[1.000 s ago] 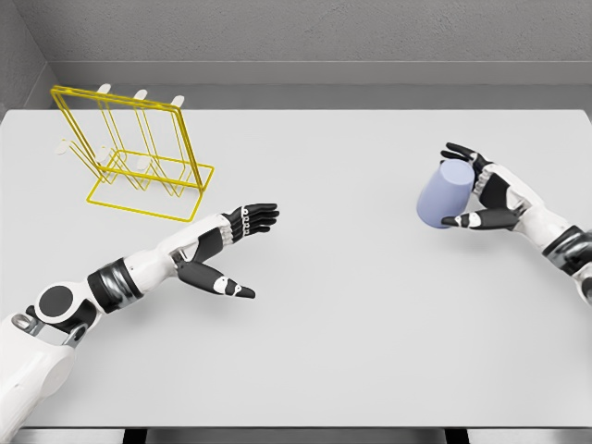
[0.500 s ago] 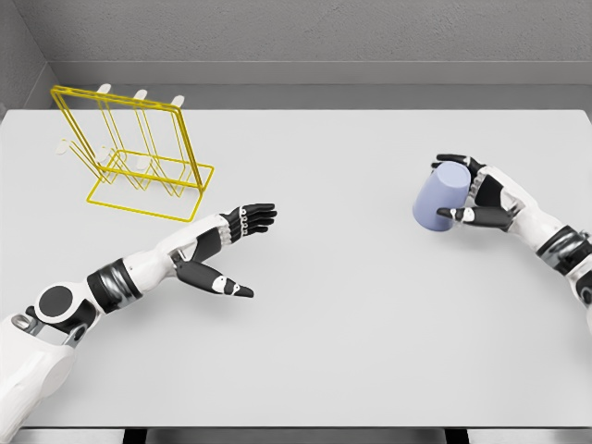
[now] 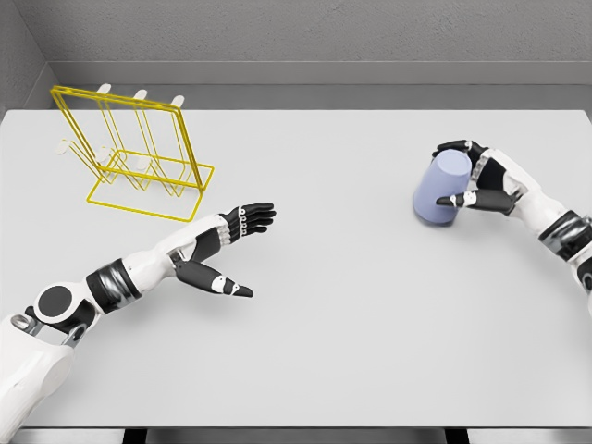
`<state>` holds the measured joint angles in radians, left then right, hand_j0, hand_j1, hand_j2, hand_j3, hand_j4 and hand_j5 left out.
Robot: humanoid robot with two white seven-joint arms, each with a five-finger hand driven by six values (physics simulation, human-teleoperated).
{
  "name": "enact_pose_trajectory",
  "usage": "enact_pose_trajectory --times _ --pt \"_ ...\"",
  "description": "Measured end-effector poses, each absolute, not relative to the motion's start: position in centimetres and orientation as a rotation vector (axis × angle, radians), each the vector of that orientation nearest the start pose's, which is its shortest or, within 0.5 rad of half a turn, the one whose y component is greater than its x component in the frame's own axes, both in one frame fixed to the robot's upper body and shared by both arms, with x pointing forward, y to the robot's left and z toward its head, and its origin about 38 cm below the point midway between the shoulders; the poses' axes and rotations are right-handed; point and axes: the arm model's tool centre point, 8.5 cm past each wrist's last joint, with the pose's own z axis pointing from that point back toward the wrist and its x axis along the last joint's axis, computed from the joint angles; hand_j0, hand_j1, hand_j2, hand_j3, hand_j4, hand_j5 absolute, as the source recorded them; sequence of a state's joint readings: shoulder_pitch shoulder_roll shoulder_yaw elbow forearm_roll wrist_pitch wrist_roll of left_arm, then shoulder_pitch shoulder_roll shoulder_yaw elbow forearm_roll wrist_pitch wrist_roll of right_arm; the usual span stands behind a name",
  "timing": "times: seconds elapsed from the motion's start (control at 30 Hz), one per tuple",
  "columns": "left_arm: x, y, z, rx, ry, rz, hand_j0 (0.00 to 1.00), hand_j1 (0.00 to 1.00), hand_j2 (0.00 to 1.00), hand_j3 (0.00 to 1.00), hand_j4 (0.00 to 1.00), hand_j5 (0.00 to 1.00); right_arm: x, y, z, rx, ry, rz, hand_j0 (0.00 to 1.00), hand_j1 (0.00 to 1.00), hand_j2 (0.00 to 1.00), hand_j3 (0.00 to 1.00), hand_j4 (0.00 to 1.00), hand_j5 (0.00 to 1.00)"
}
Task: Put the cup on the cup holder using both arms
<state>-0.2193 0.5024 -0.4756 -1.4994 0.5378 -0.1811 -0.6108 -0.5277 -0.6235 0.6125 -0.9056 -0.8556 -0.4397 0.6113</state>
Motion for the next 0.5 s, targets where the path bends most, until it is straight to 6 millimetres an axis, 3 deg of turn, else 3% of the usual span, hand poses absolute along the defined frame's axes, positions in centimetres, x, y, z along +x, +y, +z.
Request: enact_pose_trajectory --times 0.5 --pt "36.9 22.2 9.6 -0.698 -1.480 -0.851 1.00 1.00 1.00 1.00 1.00 1.00 45.6 -33.7 14.3 0.494 -1.677 0.675 0.62 0.62 0.62 0.62 0.62 0.62"
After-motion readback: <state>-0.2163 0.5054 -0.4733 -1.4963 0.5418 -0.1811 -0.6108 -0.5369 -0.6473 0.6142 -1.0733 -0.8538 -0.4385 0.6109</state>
